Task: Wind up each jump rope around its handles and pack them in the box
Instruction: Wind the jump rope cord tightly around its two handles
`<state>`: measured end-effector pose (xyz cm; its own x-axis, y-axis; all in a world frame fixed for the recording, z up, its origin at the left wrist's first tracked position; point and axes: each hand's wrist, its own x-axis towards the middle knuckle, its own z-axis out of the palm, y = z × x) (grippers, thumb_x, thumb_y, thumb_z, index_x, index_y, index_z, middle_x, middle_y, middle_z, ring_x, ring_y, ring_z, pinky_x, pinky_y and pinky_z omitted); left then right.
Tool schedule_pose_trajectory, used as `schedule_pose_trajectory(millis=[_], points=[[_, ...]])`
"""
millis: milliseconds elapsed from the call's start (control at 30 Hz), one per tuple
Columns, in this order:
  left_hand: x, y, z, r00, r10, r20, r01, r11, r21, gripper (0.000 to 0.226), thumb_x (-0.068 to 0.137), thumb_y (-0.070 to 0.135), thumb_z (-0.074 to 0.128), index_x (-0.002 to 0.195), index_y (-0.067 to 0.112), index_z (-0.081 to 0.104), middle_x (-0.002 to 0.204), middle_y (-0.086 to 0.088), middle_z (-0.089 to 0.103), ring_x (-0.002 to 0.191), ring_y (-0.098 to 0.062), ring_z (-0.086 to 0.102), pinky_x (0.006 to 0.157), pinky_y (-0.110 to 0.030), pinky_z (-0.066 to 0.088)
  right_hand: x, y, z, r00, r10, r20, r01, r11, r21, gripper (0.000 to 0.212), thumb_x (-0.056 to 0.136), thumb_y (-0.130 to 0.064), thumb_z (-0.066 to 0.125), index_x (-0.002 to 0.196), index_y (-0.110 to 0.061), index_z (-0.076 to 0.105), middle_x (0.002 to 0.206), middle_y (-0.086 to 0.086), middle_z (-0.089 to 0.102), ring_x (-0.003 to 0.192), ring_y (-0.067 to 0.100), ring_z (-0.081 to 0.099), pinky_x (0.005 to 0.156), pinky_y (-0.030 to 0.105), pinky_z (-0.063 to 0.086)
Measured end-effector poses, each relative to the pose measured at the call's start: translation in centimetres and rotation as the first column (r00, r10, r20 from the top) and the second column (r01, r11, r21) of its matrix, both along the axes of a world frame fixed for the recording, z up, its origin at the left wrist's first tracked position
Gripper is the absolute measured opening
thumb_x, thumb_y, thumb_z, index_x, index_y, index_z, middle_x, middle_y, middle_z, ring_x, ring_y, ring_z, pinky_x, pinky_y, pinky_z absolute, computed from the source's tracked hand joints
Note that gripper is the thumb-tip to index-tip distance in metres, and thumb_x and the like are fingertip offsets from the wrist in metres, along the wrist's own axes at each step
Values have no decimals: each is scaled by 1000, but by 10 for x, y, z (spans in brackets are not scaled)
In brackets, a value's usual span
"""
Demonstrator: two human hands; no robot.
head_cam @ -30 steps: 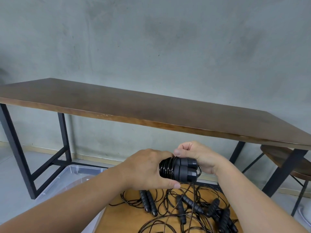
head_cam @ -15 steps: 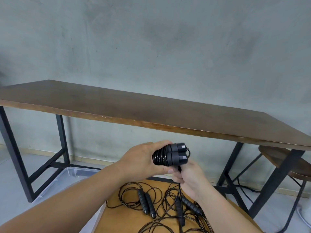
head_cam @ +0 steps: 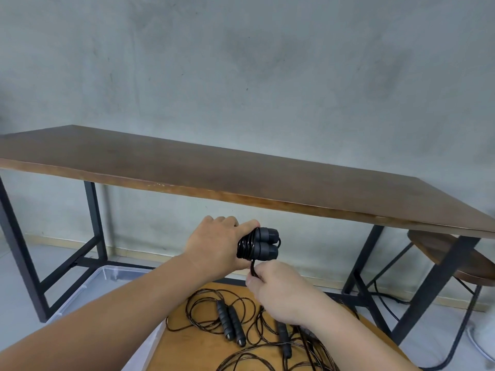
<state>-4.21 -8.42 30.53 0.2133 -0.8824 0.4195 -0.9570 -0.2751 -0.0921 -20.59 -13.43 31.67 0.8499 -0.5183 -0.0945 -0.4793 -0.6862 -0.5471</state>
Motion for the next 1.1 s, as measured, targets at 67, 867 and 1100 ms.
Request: schedule_pose_trajectory(millis=[67, 867, 1100], points=[[-1, 2, -1, 999, 6, 36, -7, 999, 32, 67, 89, 68, 46, 144, 40, 20, 116, 3, 57, 101, -20, 55, 90, -35, 40, 3, 1, 5, 998, 31, -59, -37, 992, -117, 29, 103, -32, 42, 95, -14, 63, 81, 3, 61, 68, 13, 55, 62, 28, 45], [-17, 21, 22, 911, -310, -271, 331, 943, 35, 63, 78, 76, 55, 131, 43, 49, 89, 13, 63, 79, -6, 57, 73, -27, 51, 5, -91, 63, 981, 114, 156, -144, 970, 196, 33, 64, -39, 87, 75, -13, 72, 62, -1, 54, 55, 7, 45, 53, 19, 38], [-20, 26, 18, 767, -346, -540, 370, 927, -68, 59, 77, 68, 66, 130, 47, 51, 96, 19, 66, 88, 1, 61, 78, -22, 52, 3, -91, 22, 939, -110, 327, -148, 729, 669, 21, 74, -30, 73, 75, -12, 62, 69, 3, 63, 62, 16, 60, 58, 26, 50]])
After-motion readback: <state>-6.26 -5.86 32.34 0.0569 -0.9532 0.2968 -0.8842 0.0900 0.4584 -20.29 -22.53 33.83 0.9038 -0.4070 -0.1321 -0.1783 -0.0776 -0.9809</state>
